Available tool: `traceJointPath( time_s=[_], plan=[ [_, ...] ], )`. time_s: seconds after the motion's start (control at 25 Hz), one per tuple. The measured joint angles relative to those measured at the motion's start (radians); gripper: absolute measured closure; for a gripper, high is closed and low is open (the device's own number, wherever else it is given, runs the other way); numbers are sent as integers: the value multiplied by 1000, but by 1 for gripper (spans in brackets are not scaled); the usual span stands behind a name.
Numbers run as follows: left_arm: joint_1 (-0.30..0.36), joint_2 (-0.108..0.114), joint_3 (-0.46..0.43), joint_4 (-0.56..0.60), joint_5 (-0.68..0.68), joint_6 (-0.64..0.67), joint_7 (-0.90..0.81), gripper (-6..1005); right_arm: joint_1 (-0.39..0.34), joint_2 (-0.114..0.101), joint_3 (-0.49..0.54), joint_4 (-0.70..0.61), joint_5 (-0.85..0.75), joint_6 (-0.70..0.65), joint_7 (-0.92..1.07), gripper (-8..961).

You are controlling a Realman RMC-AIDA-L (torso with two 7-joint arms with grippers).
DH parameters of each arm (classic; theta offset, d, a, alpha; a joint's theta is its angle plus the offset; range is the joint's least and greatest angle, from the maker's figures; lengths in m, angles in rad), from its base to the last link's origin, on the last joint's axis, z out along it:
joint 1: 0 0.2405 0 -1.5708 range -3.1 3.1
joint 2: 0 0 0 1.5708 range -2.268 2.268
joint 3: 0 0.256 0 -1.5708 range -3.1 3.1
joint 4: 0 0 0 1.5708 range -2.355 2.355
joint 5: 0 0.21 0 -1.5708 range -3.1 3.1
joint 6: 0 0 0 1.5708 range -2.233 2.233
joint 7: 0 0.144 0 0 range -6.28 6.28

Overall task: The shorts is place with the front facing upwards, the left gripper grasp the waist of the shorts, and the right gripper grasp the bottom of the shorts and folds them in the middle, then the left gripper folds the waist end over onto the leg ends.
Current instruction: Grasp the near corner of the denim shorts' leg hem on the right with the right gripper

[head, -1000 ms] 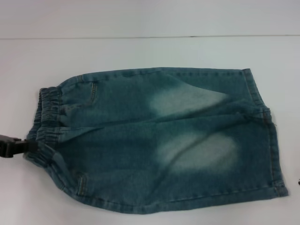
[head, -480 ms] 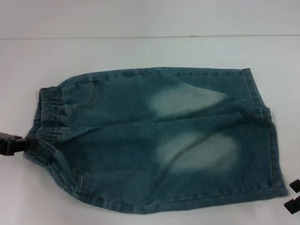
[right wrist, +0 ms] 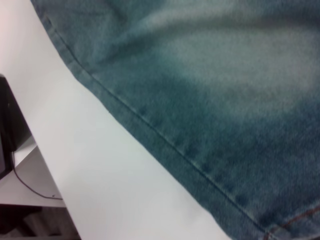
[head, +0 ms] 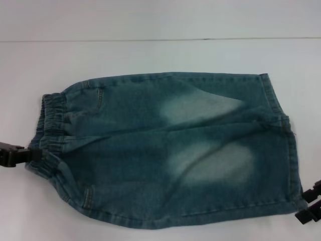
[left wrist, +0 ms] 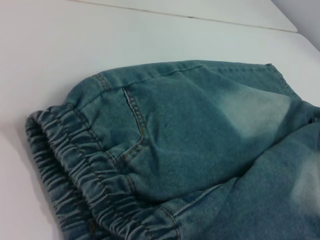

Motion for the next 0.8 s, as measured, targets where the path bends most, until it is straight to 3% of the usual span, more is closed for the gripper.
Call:
traceJointPath(
  time_s=[0.24,0.36,0.8],
  plan=[
    [2,-1,0,-1,-9,-1,2,979,11,19,-3,19,3,49,-4,123],
    [4,-1,0,-2,-10,-2,3,979,17,19,-4,32,0,55,-5,343],
    [7,-4,0,-2,-11,-2,5,978,18,17,-4,33,0,63,-2,594]
  ],
)
